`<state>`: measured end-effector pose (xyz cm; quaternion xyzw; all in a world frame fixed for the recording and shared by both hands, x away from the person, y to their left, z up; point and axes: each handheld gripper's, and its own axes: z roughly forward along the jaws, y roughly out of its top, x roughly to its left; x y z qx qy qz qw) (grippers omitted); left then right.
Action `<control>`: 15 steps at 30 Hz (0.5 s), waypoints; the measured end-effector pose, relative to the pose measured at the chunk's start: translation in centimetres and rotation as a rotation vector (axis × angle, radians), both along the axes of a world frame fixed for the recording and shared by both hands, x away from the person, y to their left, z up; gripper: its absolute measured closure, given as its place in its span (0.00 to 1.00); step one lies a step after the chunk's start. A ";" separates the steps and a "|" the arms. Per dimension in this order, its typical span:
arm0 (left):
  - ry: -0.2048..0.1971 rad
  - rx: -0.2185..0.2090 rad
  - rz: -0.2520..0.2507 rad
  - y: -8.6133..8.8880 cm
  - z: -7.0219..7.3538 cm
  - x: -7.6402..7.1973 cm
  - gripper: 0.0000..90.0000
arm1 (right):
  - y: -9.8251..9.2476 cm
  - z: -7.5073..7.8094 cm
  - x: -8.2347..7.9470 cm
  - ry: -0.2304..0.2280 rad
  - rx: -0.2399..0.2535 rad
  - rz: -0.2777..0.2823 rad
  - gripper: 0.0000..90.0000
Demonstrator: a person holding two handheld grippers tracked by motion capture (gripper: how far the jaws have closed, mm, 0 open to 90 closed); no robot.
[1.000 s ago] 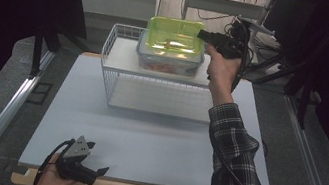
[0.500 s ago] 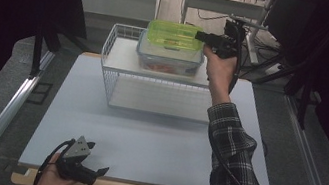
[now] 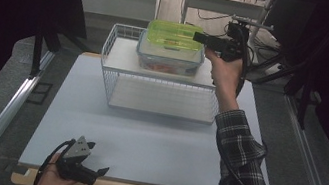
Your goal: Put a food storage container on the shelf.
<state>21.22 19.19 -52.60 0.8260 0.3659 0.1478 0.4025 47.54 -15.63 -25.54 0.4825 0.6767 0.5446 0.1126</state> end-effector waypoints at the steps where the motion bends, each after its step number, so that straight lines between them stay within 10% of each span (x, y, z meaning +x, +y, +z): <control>1: -0.001 -0.001 0.001 0.0 0.0 0.0 0.05 | -0.1 0.0 -0.2 -0.002 -0.006 0.007 0.42; 15: 0.000 0.001 0.005 -0.1 -0.1 0.0 0.05 | -0.9 -1.1 -3.5 -0.060 -0.079 0.112 0.26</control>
